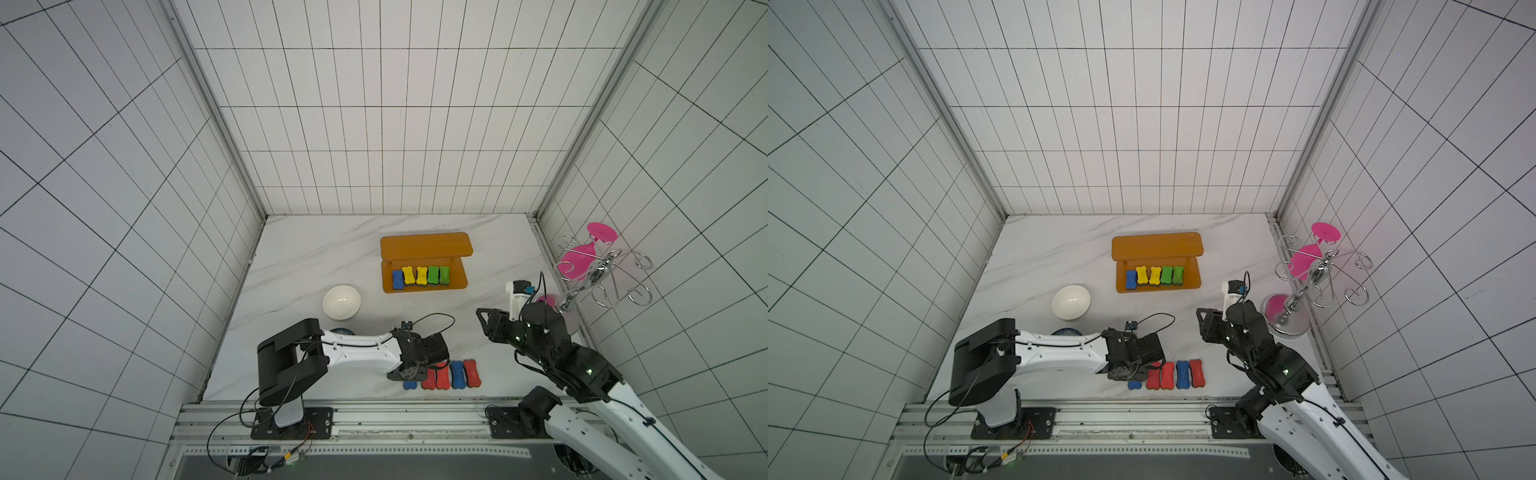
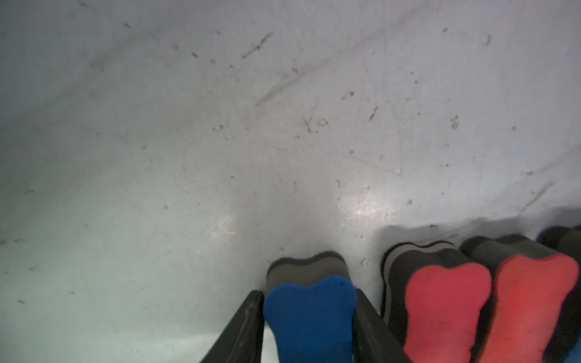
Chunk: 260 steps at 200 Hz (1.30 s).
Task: Remove the whiteboard erasers from the shelf
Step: Place the whiteboard eraser at the center of the board, then adjust the shelf at the center of the board.
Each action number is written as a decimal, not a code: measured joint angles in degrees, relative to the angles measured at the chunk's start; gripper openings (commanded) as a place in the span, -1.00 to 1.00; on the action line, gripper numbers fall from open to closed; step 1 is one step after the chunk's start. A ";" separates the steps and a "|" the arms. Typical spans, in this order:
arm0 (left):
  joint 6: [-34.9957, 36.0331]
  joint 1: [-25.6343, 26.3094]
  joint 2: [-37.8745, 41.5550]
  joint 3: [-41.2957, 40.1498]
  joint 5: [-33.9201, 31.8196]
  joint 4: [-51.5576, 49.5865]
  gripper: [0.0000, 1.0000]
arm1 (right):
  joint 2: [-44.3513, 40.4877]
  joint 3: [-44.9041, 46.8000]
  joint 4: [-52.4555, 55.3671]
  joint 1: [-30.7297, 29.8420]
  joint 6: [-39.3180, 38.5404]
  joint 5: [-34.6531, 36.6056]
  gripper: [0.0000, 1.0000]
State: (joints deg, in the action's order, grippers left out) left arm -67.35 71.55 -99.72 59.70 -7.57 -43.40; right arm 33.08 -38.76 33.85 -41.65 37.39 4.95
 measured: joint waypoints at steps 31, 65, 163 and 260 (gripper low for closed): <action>0.55 0.02 0.13 0.87 -1.07 -1.66 0.01 | 1.84 0.00 -0.79 0.00 -0.02 0.00 -0.20; 1.57 0.02 2.29 2.45 -3.37 -3.65 0.09 | 3.37 0.00 -1.57 0.00 -0.07 0.07 -0.19; 18.12 -17.29 6.84 20.33 -13.66 -7.10 0.48 | 29.62 -11.69 -9.88 5.77 -8.15 2.71 -0.13; 36.94 -47.67 -8.31 37.13 11.23 10.75 0.80 | 62.47 -37.73 -18.69 26.43 -14.47 -11.67 0.05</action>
State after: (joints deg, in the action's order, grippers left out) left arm -30.41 23.88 -108.03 96.84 3.66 -32.64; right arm 95.55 -76.49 15.16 -15.22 22.92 -6.72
